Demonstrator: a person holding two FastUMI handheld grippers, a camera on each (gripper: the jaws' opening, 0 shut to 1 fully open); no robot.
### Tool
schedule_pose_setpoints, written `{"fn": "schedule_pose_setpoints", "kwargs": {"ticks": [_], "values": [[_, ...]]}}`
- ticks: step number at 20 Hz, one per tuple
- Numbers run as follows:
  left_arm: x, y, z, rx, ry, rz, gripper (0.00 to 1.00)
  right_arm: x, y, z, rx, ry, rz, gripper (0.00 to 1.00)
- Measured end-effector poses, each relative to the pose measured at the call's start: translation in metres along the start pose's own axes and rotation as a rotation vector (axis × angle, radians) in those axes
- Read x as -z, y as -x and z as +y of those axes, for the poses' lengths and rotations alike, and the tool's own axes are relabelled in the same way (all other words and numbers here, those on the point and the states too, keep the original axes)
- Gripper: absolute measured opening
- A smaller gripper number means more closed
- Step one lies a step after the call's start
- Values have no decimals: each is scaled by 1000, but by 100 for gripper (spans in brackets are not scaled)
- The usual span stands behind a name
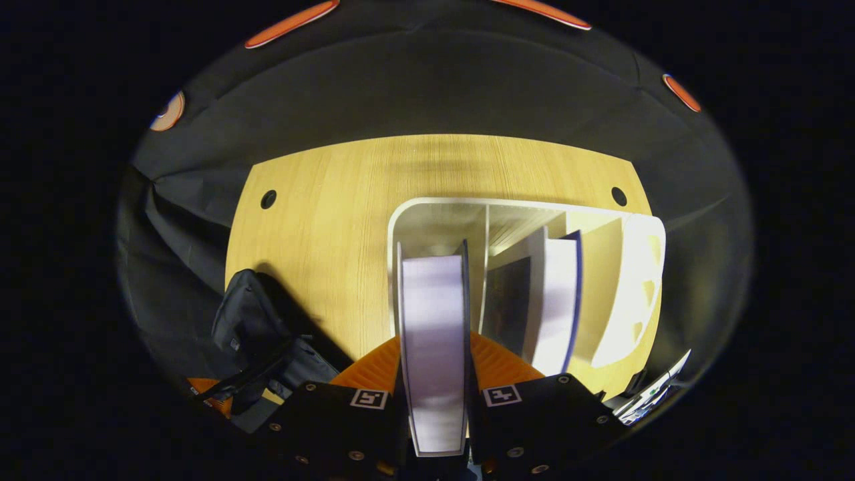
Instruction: Open the schoolbag, grab two books from the bookshelf and put them into the schoolbag.
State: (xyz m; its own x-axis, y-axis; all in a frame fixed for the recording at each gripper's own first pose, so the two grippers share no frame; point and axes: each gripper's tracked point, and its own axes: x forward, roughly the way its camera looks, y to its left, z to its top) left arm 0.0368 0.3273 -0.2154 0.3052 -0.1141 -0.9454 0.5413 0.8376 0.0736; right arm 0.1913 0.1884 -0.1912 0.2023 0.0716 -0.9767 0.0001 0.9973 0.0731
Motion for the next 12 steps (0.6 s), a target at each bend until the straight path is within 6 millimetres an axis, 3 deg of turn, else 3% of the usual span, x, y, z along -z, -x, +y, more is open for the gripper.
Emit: {"fn": "schedule_pose_setpoints", "kwargs": {"ticks": [3,12], "values": [[1,-1,-3,-5,-8,6,6,18,29,-13,-8,28,-40,37],[-2,-3,-4,-23,-30,14,6,72,106,-23,-144,12,-202,37]]}}
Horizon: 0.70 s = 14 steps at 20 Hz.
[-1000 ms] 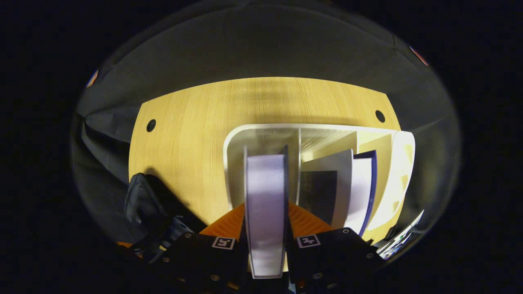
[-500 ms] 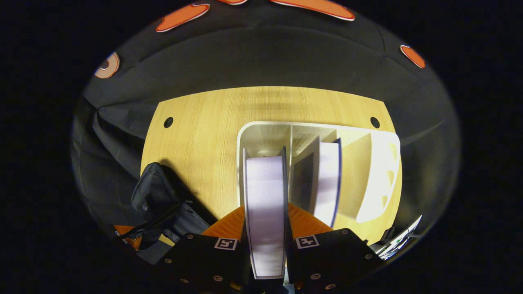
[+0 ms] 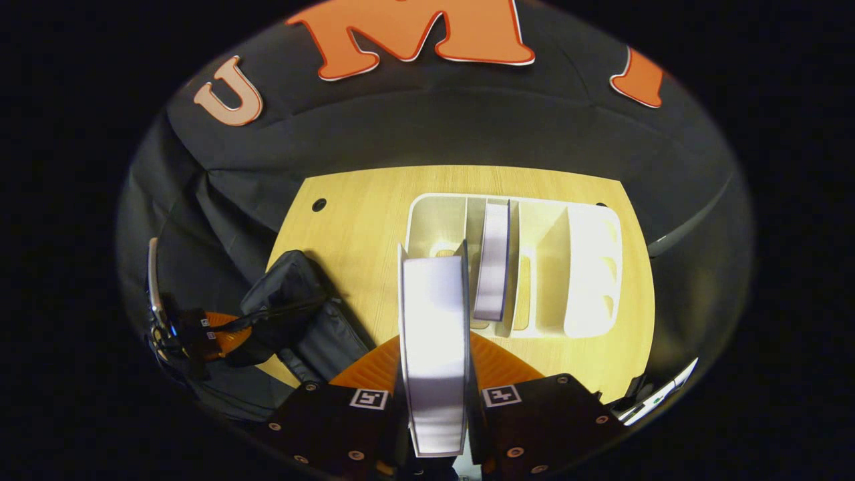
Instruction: Open the schoolbag, grab two books from the bookshelf and put them into the schoolbag.
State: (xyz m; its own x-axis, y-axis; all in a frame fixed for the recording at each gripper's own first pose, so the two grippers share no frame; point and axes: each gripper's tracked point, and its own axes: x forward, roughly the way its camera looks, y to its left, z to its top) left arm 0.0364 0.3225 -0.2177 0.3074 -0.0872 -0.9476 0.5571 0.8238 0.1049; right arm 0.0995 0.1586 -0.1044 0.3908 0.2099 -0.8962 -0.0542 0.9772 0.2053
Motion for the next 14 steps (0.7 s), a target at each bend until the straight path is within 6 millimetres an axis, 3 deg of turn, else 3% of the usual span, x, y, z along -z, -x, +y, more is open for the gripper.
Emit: {"fn": "schedule_pose_setpoints", "kwargs": {"ticks": [6,10,14], "values": [[-7,3,0,-6,8,-10,6,19,43,13,-85,-64,-66,37],[-17,1,-2,1,33,-35,6,50,44,43,-186,-107,-60,37],[-22,0,-3,6,39,-53,5,85,18,77,-308,-196,-11,37]]}}
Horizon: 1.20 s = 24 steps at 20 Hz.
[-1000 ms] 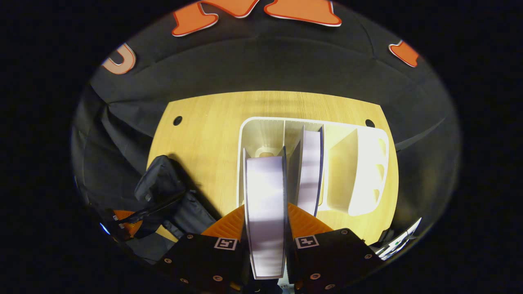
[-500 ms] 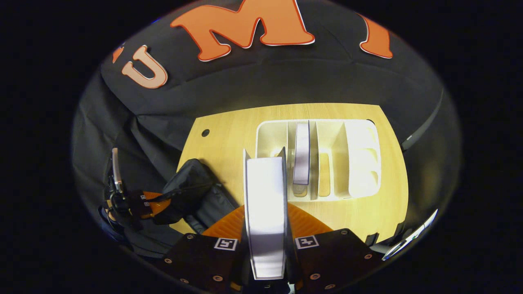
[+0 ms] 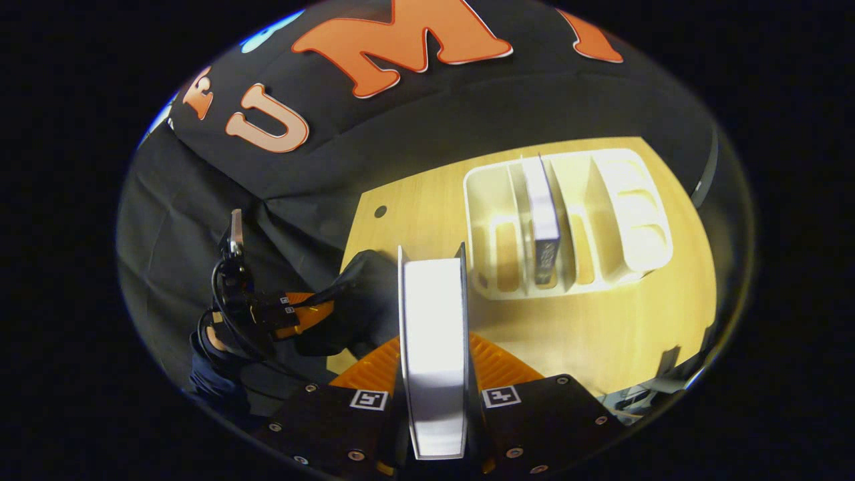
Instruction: Open the schoolbag, grab two books from the bookshelf and put them into the schoolbag.
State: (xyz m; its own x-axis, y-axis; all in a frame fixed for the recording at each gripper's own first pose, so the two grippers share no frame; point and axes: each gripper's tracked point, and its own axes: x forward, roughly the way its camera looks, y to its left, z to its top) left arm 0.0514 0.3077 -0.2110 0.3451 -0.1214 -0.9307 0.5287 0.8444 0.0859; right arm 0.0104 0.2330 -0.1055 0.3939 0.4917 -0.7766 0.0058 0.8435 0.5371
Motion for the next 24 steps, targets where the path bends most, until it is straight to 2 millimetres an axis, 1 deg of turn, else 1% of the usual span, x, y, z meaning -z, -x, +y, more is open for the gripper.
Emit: {"fn": "schedule_pose_setpoints", "kwargs": {"ticks": [3,5,9,11,14,15,16,18,21,22,23,24], "values": [[-2,-2,0,9,17,-8,5,28,-33,11,-86,-96,28,35],[-3,-2,-2,13,26,-18,5,40,-58,15,-126,-165,34,35],[-3,-3,-6,26,49,-45,5,51,-103,28,-201,-298,19,35],[-6,-2,-10,36,55,-61,5,51,-125,32,-235,-351,2,35],[-7,1,-17,51,74,-86,5,52,-170,40,-243,-413,-25,35],[-11,1,-20,57,85,-98,5,52,-181,44,-255,-437,-38,35],[-12,0,-23,65,95,-107,5,56,-185,44,-262,-467,-48,35],[-11,2,-29,85,111,-122,5,54,-193,62,-334,-521,-82,35],[-12,3,-38,112,143,-139,5,55,-214,68,-362,-560,-128,35],[-10,6,-40,116,148,-141,5,55,-220,71,-370,-564,-140,24],[-11,3,-42,115,149,-139,5,55,-229,72,-365,-564,-155,35],[-7,1,-44,121,154,-133,5,59,-239,73,-359,-560,-139,35]]}}
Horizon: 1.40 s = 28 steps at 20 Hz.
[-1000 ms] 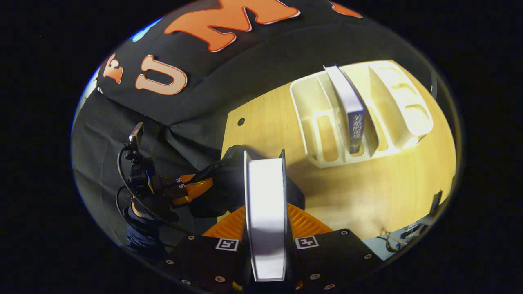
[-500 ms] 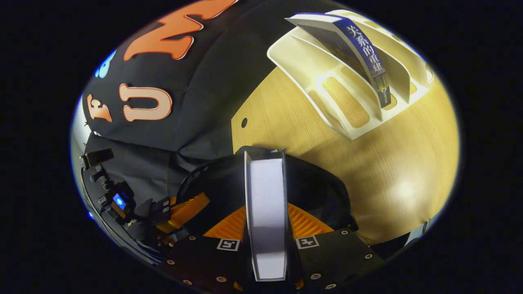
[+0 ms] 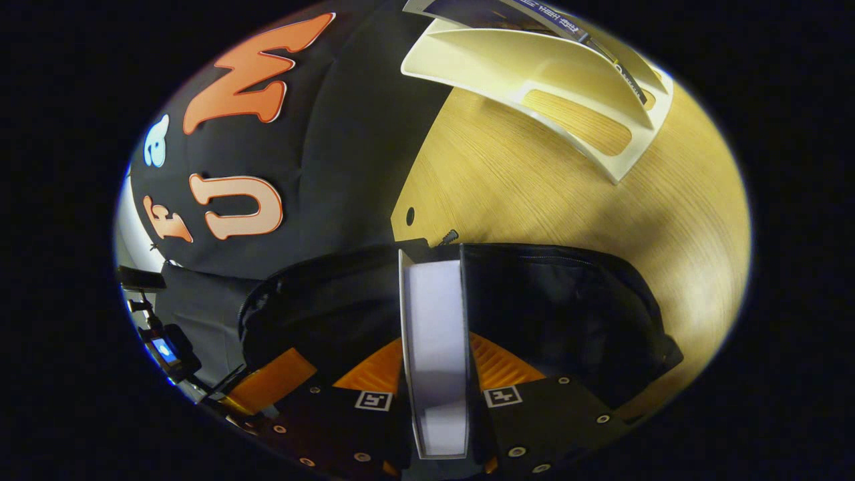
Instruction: Open the schoolbag, grab two books from the bookshelf and put them into the schoolbag.
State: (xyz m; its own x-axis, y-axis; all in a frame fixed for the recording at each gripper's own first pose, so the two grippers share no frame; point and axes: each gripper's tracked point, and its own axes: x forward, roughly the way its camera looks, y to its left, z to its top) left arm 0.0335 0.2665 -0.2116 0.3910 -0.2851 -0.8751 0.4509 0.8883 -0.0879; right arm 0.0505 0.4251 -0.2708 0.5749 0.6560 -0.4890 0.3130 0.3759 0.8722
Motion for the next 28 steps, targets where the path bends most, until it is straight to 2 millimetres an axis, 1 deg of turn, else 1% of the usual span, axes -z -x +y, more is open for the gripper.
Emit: {"fn": "schedule_pose_setpoints", "kwargs": {"ticks": [1,2,3,4,5,6,7,8,9,10,11,12,13,15,16,17,18,21,23,26,28], "values": [[2,-1,-4,6,7,7,5,7,-8,-2,9,-1,22,48],[3,-3,-4,9,10,13,5,15,-14,-4,24,-12,69,47],[3,-3,-3,6,12,11,5,25,-17,-8,51,-16,125,38],[1,-5,0,-5,13,7,5,39,-13,-11,78,-7,181,39],[0,-4,2,-14,16,4,5,50,-12,-15,102,18,214,41],[0,-4,6,-25,19,2,5,52,0,-14,115,52,247,45],[-1,-4,8,-33,27,-1,5,53,6,-19,147,98,276,39],[0,-6,10,-42,33,0,5,50,14,-28,194,160,301,47],[1,-7,11,-50,36,-2,5,43,18,-36,234,217,313,77],[2,-8,12,-57,38,-1,5,35,24,-45,273,270,323,84],[2,-10,10,-59,40,-2,5,36,39,-42,293,307,328,94],[3,-12,9,-63,44,1,5,22,49,-45,304,327,339,96],[4,-14,7,-72,46,7,5,16,58,-45,311,339,352,96],[4,-17,6,-85,46,9,5,-3,83,-38,320,363,352,98],[7,-18,5,-89,45,11,5,-12,95,-34,319,374,352,100],[8,-18,3,-96,44,14,5,-22,105,-32,333,392,347,98],[9,-19,2,-102,43,18,5,-33,117,-31,343,421,342,98],[10,-24,-1,-115,65,21,5,-81,152,-25,415,530,301,98],[13,-26,-2,-125,81,22,5,-115,173,-17,451,595,276,98],[15,-31,-5,-132,112,26,5,-160,194,-5,496,660,270,98],[17,-35,-7,-140,137,27,5,-191,201,2,529,691,262,98]]}}
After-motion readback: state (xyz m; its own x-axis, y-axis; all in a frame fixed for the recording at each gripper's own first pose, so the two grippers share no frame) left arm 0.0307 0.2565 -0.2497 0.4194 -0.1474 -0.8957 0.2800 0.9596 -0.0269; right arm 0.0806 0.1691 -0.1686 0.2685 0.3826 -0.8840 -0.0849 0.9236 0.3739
